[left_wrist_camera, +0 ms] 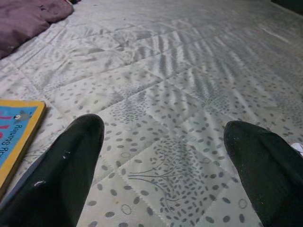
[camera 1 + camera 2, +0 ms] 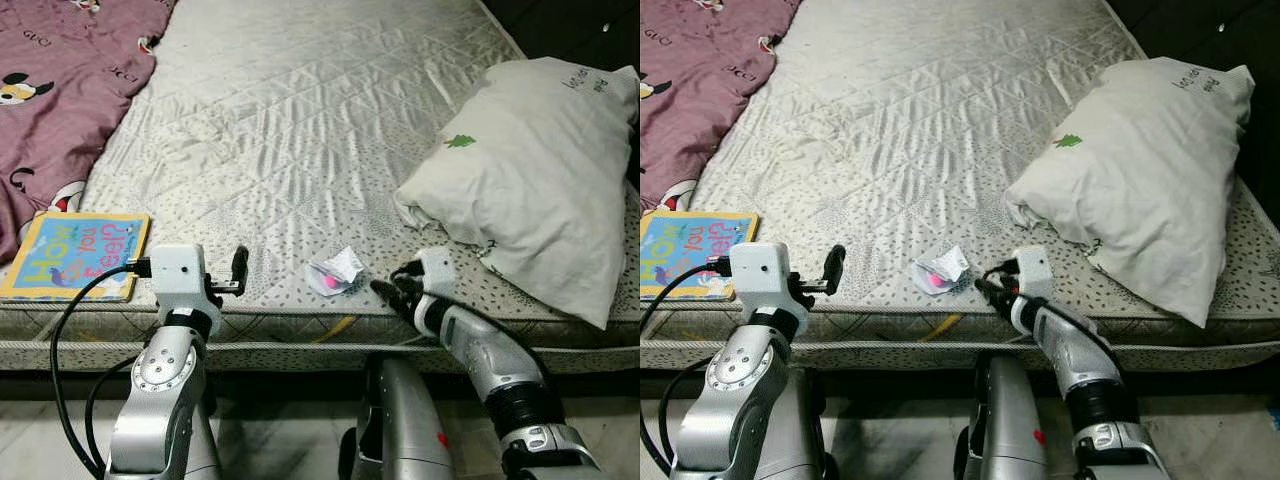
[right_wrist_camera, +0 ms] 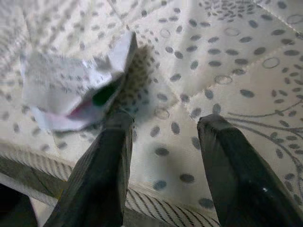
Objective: Clean up the room
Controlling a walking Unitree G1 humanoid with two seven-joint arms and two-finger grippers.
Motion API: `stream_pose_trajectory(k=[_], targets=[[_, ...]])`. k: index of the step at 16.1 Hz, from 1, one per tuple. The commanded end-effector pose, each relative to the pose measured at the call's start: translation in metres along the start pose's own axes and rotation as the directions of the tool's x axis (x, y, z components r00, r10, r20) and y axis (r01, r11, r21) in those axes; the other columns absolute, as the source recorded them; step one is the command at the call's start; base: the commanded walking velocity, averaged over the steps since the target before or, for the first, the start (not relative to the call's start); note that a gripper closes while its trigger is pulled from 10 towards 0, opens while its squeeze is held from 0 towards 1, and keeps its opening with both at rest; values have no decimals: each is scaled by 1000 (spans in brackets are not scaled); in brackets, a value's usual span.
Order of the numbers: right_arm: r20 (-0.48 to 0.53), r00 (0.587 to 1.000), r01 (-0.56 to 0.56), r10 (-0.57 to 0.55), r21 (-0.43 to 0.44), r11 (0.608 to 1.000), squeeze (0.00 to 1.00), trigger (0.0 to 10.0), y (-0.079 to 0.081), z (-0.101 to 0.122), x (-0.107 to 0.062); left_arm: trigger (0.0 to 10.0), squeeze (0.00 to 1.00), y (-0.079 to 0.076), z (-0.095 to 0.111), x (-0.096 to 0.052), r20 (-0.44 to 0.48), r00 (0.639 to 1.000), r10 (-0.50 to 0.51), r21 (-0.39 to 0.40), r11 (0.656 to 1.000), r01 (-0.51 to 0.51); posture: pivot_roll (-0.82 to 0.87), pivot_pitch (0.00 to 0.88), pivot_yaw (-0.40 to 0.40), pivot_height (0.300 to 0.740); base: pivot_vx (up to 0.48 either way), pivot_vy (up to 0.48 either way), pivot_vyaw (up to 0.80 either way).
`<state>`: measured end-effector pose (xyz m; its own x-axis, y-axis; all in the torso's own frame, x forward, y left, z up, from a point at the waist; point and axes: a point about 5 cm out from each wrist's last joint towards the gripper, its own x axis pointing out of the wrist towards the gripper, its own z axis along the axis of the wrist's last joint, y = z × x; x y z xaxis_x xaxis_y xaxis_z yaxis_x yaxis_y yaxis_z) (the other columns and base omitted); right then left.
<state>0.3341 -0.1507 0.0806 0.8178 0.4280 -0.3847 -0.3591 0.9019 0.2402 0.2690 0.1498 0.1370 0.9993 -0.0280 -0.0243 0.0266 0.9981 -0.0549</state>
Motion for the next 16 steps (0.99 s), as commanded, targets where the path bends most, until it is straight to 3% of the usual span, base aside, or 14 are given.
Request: stream_pose_trajectory(k=[1,3,5,7,8,9,10,11,15,16], targets=[[-4,1000,-12,12,44,999,1000,10000,1,2,-3,10000,0,-2,-3,-3,-25,1000,-12,-4,1000,12,8,148,-55,516,0,0,0],[15,999,-39,38,71,997,1000,10000,3,3,-5,10000,0,-1,-6,-3,-38,999,-9,-10,1000,9,6,147,-55,516,0,0,0],[163,976,-146,144,2,989,1000,10000,12,20,-10,10000,0,-1,-5,-1,-36,999,-7,-11,1000,7,6,142,-55,516,0,0,0],[189,968,-171,167,7,985,1000,10000,15,24,-11,10000,0,-2,-6,0,-45,999,-9,-11,1000,8,7,138,-54,516,0,0,0],[242,949,-190,201,-67,979,1000,10000,20,30,-13,10000,0,-2,-5,0,-37,999,-6,-6,1000,6,7,138,-54,516,0,0,0],[308,912,-164,270,-329,930,1000,10000,30,40,-18,10000,0,-2,-2,1,-18,1000,-14,18,1000,15,10,132,-53,516,0,0,0],[309,893,-145,326,-487,861,659,10000,36,42,-20,10000,0,-3,0,1,-1,1000,-19,29,999,19,12,131,-54,516,0,0,0],[310,880,-96,360,-626,774,31,10000,38,44,-24,10000,0,-4,2,1,9,1000,-22,32,999,21,12,131,-54,516,0,0,0],[270,882,-88,386,-711,698,0,10000,34,41,-26,10000,0,-4,3,1,17,1000,-18,30,999,17,9,137,-59,516,0,0,0],[243,874,-104,420,-752,651,0,10000,37,35,-26,10000,0,-5,3,0,19,1000,-18,30,999,17,9,141,-59,516,0,0,0]])
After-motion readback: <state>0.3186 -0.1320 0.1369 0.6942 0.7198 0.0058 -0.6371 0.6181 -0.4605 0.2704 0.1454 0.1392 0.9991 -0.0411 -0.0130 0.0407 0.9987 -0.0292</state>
